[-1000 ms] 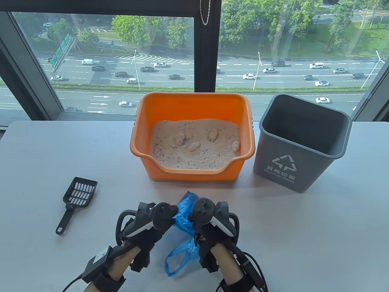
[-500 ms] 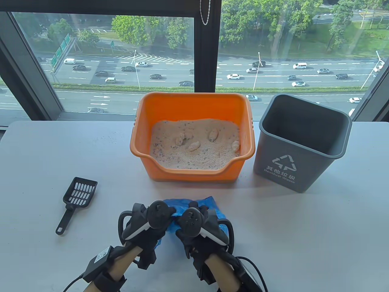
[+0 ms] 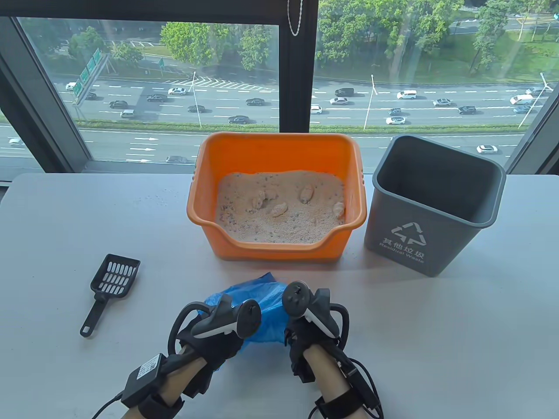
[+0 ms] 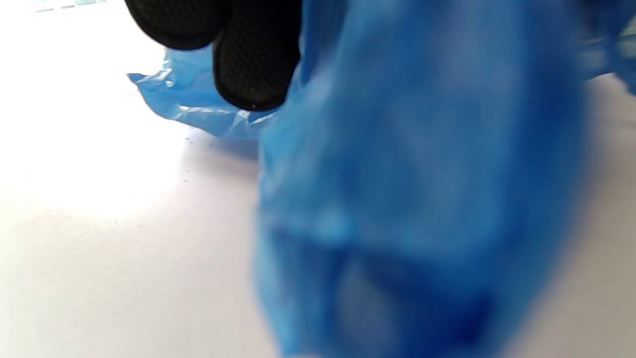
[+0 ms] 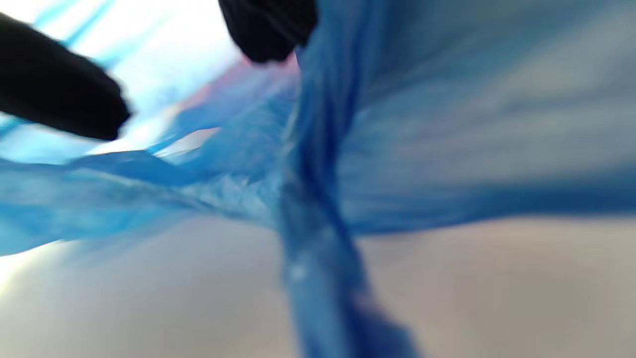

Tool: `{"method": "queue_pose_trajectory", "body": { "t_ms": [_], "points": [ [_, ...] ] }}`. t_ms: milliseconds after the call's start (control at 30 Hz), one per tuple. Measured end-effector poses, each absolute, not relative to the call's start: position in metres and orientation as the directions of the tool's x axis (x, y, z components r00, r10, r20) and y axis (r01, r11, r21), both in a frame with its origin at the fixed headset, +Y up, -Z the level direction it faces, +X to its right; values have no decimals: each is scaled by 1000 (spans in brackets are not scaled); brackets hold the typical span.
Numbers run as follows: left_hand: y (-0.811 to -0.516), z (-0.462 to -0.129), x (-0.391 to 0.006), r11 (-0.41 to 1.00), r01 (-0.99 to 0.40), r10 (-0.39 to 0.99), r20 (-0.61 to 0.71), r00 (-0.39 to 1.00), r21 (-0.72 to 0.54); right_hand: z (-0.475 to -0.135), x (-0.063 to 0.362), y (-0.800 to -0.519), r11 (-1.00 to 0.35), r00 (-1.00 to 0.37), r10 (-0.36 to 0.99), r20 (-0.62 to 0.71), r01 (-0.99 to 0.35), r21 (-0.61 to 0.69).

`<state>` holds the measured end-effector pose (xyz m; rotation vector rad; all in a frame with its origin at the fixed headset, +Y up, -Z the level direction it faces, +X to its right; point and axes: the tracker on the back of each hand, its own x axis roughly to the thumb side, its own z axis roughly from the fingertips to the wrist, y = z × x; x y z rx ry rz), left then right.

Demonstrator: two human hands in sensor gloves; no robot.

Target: Scoop cat litter

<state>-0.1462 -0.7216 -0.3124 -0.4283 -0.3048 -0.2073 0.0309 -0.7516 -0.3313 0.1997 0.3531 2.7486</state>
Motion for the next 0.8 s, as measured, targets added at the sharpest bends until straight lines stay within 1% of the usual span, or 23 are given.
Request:
{"method": "queue_pose_trajectory", "body": {
  "t_ms": [33,67,133,167,233,267,300,333,367,400,467,500,567,600,667,700,733,767,800],
  "points": [
    [-723,-317,-151,892,239,-127,294,947,-384,-328,28,-752,-890,-917,376,131,-318,325],
    [-724,-322,-157,903,188,-91,255,963,-387,-323,22,-753,-866,-908,385,166,-293,406],
    [-727,-330,-168,929,95,-26,192,981,-359,-314,9,-754,-816,-882,415,222,-254,519],
    [-729,-331,-171,944,59,-2,172,985,-324,-310,3,-755,-790,-867,438,236,-246,562],
    [-737,-337,-176,988,-52,68,109,992,-147,-299,-12,-756,-692,-816,515,262,-216,689],
    [-740,-338,-177,990,-103,112,102,988,-95,-296,-16,-756,-664,-799,540,265,-210,718],
    [-743,-341,-178,984,-167,172,93,981,-63,-293,-20,-755,-640,-785,560,265,-206,740],
    [-746,-342,-178,976,-208,214,100,972,-65,-292,-21,-754,-637,-785,560,265,-204,743],
    [-749,-344,-177,962,-259,268,109,957,-92,-292,-19,-753,-640,-788,557,263,-205,740],
    [-751,-344,-176,959,-263,274,103,956,-110,-294,-16,-752,-642,-789,559,254,-218,735],
    [-753,-345,-175,958,-213,240,128,962,-194,-298,-4,-752,-652,-818,547,175,-286,702],
    [-753,-345,-174,950,-175,222,166,961,-257,-300,5,-751,-701,-847,515,132,-328,633],
    [-757,-341,-171,908,-125,240,252,937,-401,-307,19,-749,-779,-902,428,63,-333,531],
    [-761,-338,-167,853,-32,230,321,919,-520,-312,27,-747,-830,-919,394,3,-354,432],
    [-768,-328,-164,737,130,147,345,927,-663,-320,34,-747,-879,-918,390,-70,-394,268],
    [-768,-325,-162,704,148,180,376,909,-694,-325,33,-751,-889,-926,371,-73,-376,262],
    [-769,-322,-159,661,140,218,367,904,-737,-328,30,-755,-905,-954,290,-81,-301,302],
    [-770,-320,-158,632,129,250,359,899,-764,-330,28,-758,-926,-975,206,-77,-220,307],
    [-770,-320,-156,636,115,271,360,893,-763,-332,24,-763,-942,-990,135,-49,-144,304]
  ]
}}
